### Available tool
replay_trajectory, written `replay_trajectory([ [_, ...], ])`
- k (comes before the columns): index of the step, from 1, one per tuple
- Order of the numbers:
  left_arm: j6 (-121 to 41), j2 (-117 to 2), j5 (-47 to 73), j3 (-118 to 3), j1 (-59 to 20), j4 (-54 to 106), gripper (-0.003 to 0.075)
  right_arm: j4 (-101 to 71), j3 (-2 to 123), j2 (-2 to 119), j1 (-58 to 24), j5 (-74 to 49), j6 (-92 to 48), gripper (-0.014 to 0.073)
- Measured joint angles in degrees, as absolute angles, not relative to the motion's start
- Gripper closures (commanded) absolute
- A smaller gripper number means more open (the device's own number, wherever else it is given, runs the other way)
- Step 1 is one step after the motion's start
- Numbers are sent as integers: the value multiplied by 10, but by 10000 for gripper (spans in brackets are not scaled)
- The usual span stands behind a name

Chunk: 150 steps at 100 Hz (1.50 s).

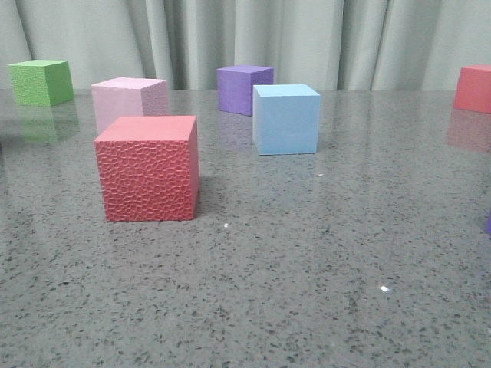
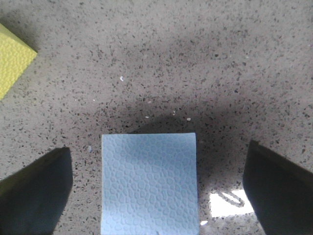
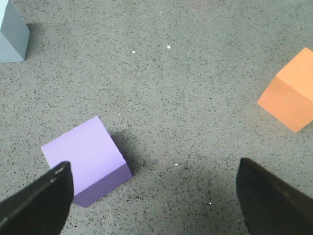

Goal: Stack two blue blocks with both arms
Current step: 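Lower the open left gripper onto the other light-blue cube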

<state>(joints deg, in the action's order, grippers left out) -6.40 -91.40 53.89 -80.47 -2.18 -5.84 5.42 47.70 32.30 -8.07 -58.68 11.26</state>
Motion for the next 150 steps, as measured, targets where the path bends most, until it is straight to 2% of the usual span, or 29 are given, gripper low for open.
replay_trajectory([
  [125, -64, -996, 570, -805, -6, -44, 41, 54, 477, 322, -81, -587, 113, -71],
  [137, -64, -996, 570, -805, -6, -44, 91, 54, 477, 322, -81, -587, 113, -71],
  [150, -64, -996, 571, -805, -6, -44, 218, 54, 477, 322, -81, -587, 113, -71],
])
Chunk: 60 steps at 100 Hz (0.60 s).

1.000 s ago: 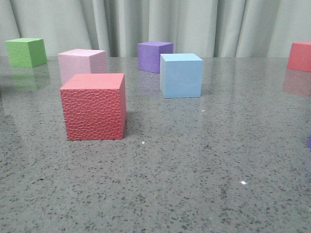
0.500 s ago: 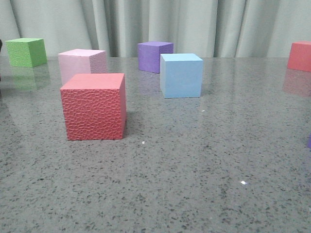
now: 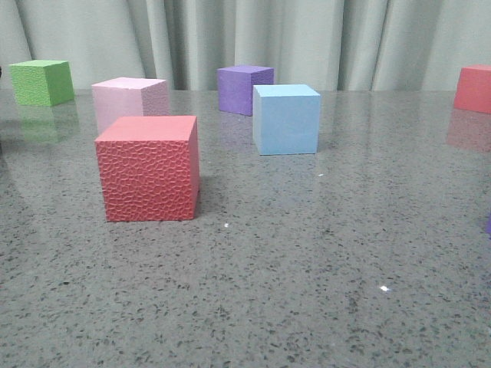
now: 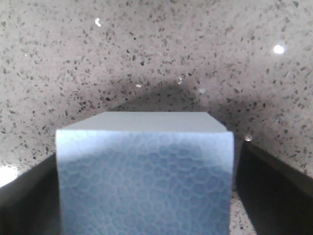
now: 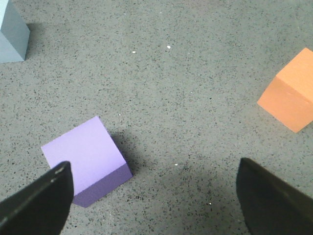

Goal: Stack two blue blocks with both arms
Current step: 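Lower the open left gripper onto the other light-blue cube, then close the left gripper on the light-blue cube and lift it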

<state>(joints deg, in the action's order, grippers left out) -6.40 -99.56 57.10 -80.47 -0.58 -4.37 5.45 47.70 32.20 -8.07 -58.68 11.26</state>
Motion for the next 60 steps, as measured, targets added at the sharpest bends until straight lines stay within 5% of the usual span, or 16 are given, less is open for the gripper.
replay_trajectory([
  [25, -64, -996, 572, -806, -6, -44, 441, 54, 477, 322, -81, -587, 113, -71],
  [60, -64, -989, 574, -806, -6, -44, 462, 54, 477, 322, -81, -587, 113, -71],
])
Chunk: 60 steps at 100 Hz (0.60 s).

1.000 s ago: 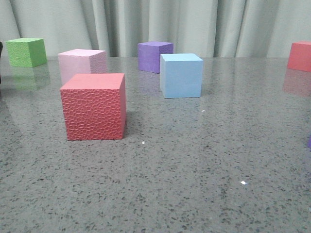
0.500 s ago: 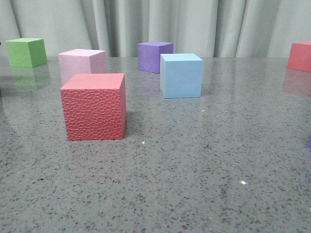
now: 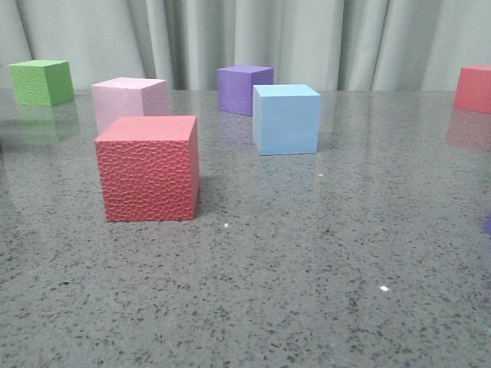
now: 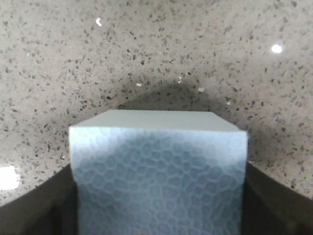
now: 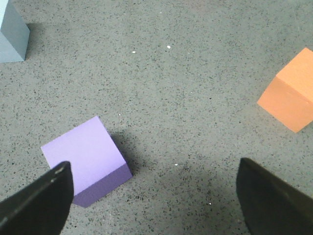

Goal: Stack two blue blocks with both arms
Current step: 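Close the left gripper on the light-blue cube and lift it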

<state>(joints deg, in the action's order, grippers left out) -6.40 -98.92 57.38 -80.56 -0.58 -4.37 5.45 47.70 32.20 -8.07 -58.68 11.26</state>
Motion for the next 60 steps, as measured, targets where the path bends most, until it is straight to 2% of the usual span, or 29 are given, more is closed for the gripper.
replay_trajectory([
  [23, -64, -964, 600, -826, -6, -35, 462, 54, 477, 322, -81, -587, 113, -71],
  [60, -64, -961, 684, -954, -47, 0, 463, 54, 477, 322, -81, -587, 113, -71],
])
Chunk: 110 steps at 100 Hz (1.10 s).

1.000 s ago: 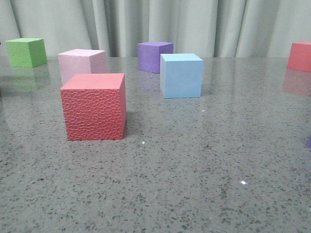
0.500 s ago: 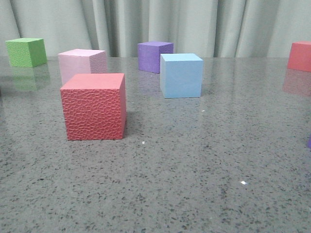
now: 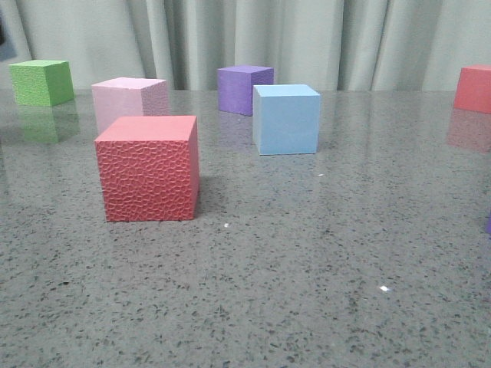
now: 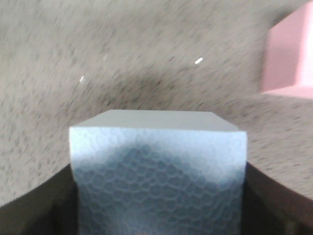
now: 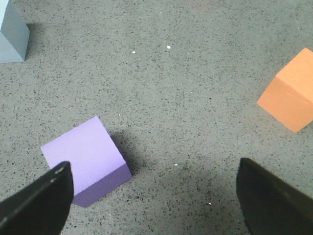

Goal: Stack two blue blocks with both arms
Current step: 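Close the left gripper on the light-blue cube and lift it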

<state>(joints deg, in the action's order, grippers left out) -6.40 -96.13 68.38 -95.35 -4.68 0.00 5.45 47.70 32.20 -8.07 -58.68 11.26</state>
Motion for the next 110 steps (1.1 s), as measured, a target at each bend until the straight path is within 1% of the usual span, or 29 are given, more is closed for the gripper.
replay_trajectory([
  [20, -65, -961, 687, -1018, -112, 7, 462, 54, 477, 322, -81, -587, 113, -71],
  [49, -80, -969, 677, -1074, -195, 9, 462, 54, 477, 322, -81, -587, 113, -71],
  [83, -129, -1073, 676, -1192, -270, 13, 462, 54, 477, 322, -81, -587, 113, -71],
  [99, -147, -1130, 681, -1275, -293, 15, 462, 54, 477, 322, -81, -588, 113, -71],
  [110, -161, -1163, 682, -1311, -304, 29, 462, 54, 477, 322, -81, -588, 113, -71],
])
